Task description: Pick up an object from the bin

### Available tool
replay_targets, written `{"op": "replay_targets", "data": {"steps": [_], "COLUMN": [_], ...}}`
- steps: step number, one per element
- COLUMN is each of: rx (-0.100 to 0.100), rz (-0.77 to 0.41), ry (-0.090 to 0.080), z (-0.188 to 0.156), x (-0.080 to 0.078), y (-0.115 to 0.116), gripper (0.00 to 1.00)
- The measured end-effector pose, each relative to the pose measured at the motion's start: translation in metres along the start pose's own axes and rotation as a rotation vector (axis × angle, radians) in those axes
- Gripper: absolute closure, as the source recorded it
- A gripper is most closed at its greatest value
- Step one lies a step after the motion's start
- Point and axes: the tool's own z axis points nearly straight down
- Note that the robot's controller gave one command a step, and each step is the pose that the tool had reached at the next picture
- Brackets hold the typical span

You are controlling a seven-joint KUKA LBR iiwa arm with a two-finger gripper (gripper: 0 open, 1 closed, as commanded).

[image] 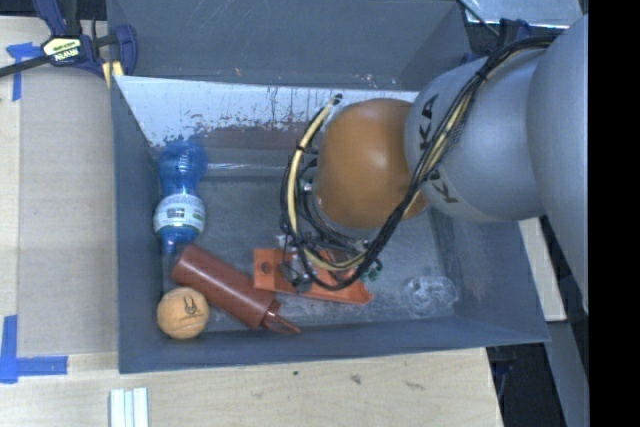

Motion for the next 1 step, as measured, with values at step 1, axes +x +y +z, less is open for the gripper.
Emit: {"op": "replay_targets", "data": {"steps": [1], "rx": [0.0], "rz": [-0.036], "ry": [-0.003], "z": [-0.1154], "x": [0.0037], "y": [-0.0068], "gripper": [1.0]}}
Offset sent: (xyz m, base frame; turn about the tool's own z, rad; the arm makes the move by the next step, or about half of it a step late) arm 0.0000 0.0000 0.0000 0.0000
